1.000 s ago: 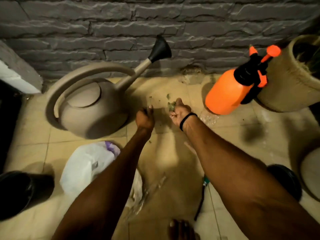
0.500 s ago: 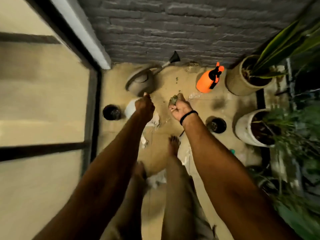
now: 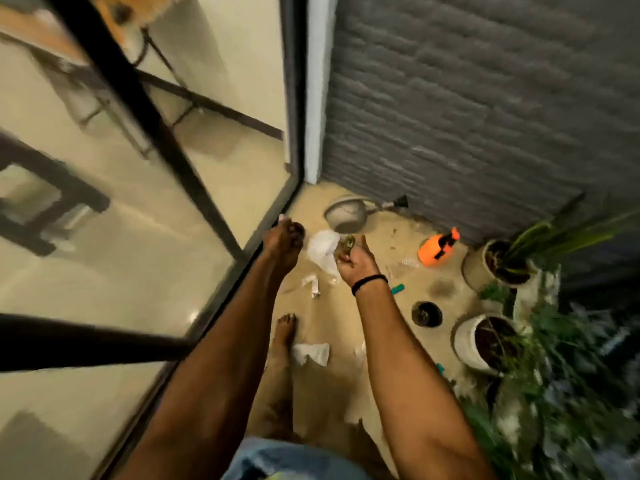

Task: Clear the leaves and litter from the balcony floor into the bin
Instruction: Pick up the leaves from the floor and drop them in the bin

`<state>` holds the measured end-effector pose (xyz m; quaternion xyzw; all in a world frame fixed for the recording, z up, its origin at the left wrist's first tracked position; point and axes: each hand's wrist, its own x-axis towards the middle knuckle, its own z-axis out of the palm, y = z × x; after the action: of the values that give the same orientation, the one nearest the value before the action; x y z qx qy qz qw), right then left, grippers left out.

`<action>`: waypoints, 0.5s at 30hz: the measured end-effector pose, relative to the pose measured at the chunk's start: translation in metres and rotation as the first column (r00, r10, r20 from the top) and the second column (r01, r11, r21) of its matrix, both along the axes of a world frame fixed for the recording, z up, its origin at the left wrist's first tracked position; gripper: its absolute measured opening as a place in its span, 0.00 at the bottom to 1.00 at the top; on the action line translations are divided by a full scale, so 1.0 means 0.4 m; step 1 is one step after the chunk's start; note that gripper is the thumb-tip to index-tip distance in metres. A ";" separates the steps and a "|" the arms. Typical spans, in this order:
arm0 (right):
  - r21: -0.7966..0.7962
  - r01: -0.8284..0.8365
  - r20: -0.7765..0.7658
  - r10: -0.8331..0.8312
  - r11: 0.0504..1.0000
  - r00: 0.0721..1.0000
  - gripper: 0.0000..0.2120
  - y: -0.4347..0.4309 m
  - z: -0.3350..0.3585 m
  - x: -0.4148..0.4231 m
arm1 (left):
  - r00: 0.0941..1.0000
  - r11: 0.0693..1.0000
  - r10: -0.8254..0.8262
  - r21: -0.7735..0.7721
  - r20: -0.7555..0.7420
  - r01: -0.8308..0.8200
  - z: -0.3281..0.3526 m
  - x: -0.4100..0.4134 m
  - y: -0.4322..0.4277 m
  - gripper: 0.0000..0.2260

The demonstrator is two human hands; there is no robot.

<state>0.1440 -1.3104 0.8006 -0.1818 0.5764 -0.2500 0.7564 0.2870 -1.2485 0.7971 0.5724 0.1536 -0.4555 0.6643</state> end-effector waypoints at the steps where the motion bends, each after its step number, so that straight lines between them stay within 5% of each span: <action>1: -0.032 -0.058 0.027 0.059 0.998 0.998 0.13 0.033 -0.003 0.004 | 0.999 0.999 0.043 -0.012 0.012 -0.043 0.022 -0.010 0.061 0.13; 8: 0.051 -0.189 0.164 0.179 0.981 0.970 0.18 0.290 0.027 0.007 | 0.936 0.930 0.339 -0.114 -0.094 -0.349 0.056 -0.079 0.431 0.10; 15: 0.039 -0.524 0.131 0.516 0.851 0.847 0.17 0.777 0.051 0.025 | 0.792 0.756 0.578 -0.236 -0.197 -0.610 0.072 -0.172 0.951 0.14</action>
<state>0.1539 -0.9997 0.8208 -0.2883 0.4697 -0.0246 0.8340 0.2181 -0.8681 0.8258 0.3648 0.2964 -0.2695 0.8405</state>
